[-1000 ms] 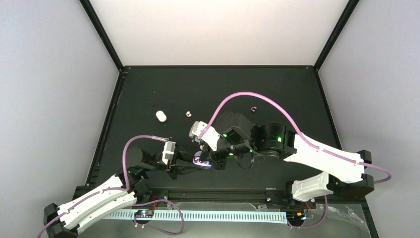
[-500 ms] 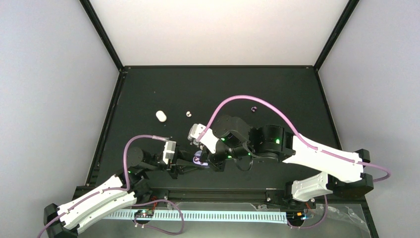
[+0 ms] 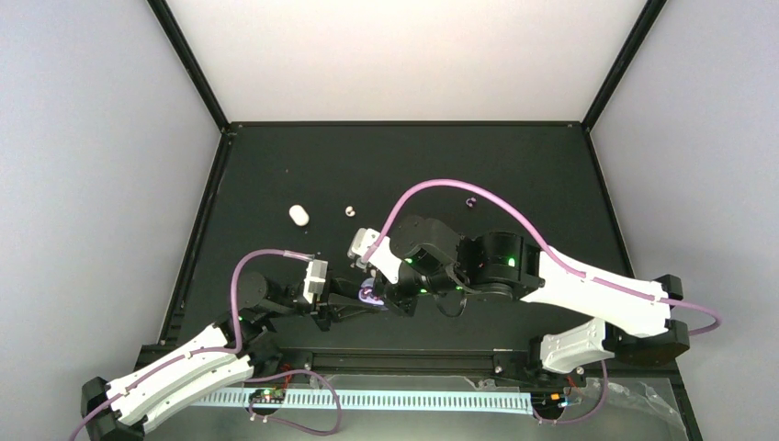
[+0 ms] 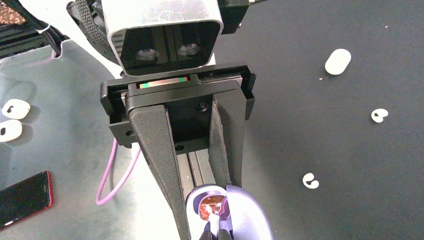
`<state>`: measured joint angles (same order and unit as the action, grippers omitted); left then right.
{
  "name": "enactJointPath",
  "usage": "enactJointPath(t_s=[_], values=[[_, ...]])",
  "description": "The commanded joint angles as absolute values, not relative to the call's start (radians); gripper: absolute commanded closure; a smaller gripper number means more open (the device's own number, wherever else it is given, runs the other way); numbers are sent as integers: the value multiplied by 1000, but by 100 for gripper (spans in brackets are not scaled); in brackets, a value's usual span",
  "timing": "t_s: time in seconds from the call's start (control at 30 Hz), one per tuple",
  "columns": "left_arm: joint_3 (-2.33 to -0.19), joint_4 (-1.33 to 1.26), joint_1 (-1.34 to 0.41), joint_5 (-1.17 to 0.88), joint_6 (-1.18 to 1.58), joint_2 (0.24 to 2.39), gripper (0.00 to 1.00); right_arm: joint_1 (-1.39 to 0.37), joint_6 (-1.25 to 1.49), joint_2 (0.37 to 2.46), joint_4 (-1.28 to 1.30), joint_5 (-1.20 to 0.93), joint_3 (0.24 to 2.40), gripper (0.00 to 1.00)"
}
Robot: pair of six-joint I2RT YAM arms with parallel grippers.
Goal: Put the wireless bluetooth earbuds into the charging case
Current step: Place the earbud in the charging case.
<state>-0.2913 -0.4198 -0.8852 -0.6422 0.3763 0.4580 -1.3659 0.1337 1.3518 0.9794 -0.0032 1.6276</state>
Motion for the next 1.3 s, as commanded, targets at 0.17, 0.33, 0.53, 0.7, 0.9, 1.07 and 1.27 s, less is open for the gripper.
enactJointPath(t_s=[0.17, 0.33, 0.53, 0.7, 0.9, 1.07, 1.27], values=[[-321, -483, -890, -651, 364, 447, 98, -1382, 44, 1415, 1122, -49, 1714, 99], [-321, -487, -890, -661, 363, 449, 98, -1382, 4, 1431, 1182, -57, 1769, 99], [-325, -497, -890, -688, 361, 452, 98, -1384, -8, 1448, 1212, -60, 1788, 99], [-327, -500, -890, -696, 355, 457, 98, -1384, -9, 1448, 1203, -46, 1820, 99], [-321, -505, -891, -695, 352, 449, 99, -1383, 1, 1375, 1125, -35, 1822, 99], [-319, -537, -893, -706, 347, 448, 98, -1384, 8, 1298, 994, -58, 1721, 99], [-304, -568, -899, -701, 312, 432, 98, -1385, 12, 1192, 819, -133, 1594, 99]])
